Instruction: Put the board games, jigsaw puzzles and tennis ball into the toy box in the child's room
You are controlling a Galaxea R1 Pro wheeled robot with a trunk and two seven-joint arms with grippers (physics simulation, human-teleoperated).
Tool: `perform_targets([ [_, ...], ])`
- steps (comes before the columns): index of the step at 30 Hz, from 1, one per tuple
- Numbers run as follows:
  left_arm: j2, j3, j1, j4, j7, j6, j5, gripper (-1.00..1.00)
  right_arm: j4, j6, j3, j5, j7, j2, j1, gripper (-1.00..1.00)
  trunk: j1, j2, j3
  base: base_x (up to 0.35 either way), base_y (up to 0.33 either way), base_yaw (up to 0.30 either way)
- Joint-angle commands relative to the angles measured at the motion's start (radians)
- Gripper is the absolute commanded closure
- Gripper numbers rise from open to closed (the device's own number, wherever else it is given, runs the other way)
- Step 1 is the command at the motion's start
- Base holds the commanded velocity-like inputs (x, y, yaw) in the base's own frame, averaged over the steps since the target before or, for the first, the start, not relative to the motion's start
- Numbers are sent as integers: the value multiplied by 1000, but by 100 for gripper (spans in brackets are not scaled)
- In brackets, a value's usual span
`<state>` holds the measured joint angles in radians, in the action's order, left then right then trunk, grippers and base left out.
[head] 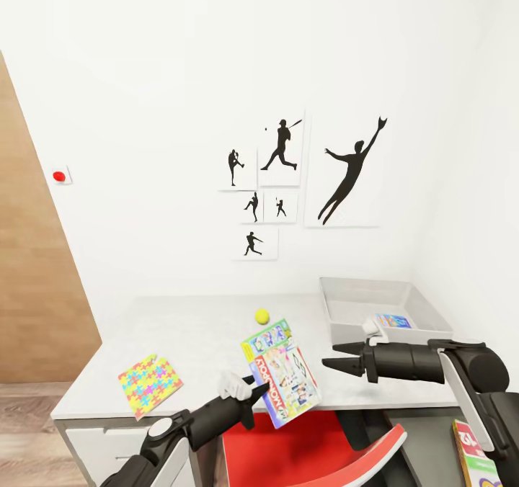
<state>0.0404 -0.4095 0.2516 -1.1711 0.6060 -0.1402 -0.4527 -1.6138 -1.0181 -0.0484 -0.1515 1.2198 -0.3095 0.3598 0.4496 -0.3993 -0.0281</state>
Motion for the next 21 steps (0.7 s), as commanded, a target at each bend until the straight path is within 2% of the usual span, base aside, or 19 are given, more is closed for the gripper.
perform_targets([
  [1, 1, -1, 0, 0, 6, -9, -10, 100, 0, -5, -1, 0, 3, 0, 0, -100, 0, -1, 0, 0, 0, 0],
  [12, 0, -2, 0, -1, 58, -11, -16, 100, 0, -5, -4, 0, 2, -1, 1, -100, 0, -1, 0, 0, 0, 0],
  [21, -1, -7, 0, -3, 101, -12, -44, 100, 0, -5, -41, 3, 1, 0, 4, -100, 0, -1, 0, 0, 0, 0],
])
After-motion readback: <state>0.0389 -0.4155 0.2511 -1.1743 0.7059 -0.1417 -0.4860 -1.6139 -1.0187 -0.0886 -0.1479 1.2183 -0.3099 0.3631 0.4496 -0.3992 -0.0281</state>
